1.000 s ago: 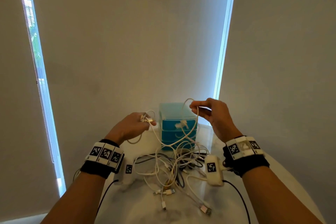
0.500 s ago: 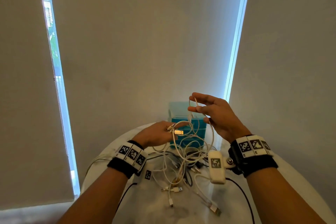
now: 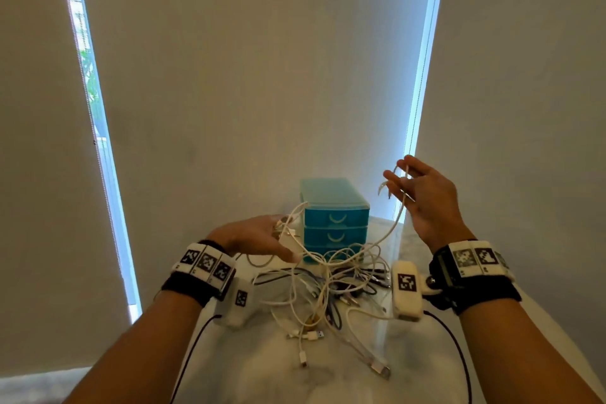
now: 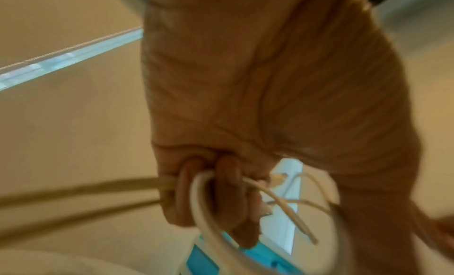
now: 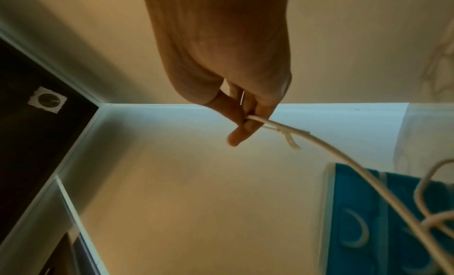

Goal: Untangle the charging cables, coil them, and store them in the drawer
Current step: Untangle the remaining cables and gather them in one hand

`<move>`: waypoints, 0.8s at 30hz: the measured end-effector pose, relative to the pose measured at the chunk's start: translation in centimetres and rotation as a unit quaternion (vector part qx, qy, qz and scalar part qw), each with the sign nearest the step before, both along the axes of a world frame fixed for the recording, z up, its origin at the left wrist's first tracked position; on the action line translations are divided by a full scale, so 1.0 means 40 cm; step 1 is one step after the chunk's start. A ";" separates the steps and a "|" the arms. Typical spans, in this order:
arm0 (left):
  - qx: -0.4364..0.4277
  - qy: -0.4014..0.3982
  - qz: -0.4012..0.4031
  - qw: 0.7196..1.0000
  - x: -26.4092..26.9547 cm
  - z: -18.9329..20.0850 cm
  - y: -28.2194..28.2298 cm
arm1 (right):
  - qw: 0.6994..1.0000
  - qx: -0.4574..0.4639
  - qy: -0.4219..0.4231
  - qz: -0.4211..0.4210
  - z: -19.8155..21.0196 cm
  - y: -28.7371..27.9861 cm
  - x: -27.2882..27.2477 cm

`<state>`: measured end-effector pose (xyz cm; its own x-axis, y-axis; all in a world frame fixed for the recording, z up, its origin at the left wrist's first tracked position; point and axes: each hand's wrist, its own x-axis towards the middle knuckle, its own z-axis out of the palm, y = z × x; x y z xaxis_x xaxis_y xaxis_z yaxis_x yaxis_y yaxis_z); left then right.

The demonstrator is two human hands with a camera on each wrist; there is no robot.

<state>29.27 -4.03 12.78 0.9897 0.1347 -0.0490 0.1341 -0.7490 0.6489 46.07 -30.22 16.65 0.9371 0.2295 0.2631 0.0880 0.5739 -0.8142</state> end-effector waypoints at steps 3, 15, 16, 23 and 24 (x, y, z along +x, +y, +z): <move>-0.136 -0.033 0.003 0.990 -0.058 0.011 0.059 | 0.994 0.031 0.029 -0.102 -0.032 -0.016 0.048; -0.367 -0.485 0.289 0.739 -0.100 0.013 0.187 | 0.921 0.165 0.024 -0.351 -0.002 0.159 0.075; -0.361 -0.501 0.273 0.738 -0.094 0.020 0.171 | 0.929 0.177 0.009 -0.326 0.014 0.215 0.054; -0.287 -0.550 0.248 0.744 -0.127 0.068 0.124 | 0.834 -0.349 -0.376 0.202 0.030 0.499 -0.149; -0.288 -0.543 0.249 0.748 -0.136 0.062 0.136 | 0.845 -0.336 -0.371 0.188 0.023 0.484 -0.155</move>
